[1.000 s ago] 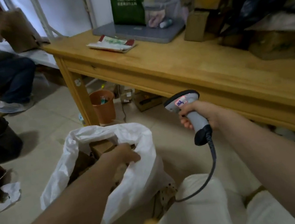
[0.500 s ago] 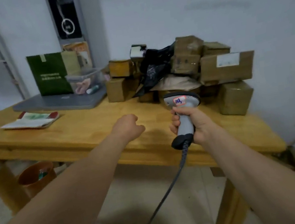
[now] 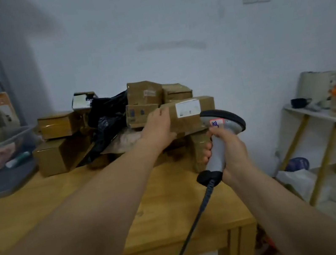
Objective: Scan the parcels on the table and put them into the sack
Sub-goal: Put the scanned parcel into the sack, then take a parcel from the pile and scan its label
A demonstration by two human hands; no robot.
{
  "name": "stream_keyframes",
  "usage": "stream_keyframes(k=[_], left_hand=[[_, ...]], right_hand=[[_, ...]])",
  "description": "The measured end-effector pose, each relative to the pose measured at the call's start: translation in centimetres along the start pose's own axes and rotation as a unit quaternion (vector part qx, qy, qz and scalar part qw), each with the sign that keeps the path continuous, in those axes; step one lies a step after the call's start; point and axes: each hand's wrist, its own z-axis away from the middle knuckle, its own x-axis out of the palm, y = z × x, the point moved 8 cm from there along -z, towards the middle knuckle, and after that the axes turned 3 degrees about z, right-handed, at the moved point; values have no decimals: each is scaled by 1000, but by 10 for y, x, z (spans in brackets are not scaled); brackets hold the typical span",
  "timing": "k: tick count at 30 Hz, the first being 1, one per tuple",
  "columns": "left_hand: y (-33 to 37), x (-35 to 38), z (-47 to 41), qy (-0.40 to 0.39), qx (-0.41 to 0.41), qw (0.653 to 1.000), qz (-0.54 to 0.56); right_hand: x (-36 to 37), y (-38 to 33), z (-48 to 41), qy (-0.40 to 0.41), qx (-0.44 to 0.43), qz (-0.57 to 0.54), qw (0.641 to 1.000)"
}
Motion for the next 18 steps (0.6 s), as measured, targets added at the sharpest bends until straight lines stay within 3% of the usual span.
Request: stream_keyframes(k=[4, 8, 18], left_hand=[[16, 29, -29, 14, 27, 988, -150], [14, 47, -46, 24, 4, 970, -242], [10, 58, -58, 69, 22, 973, -220]], right_hand=[[-13, -12, -15, 8, -8, 24, 1000], [-14, -11, -28, -7, 1, 30, 1000], [-6, -4, -35, -16, -1, 33, 999]])
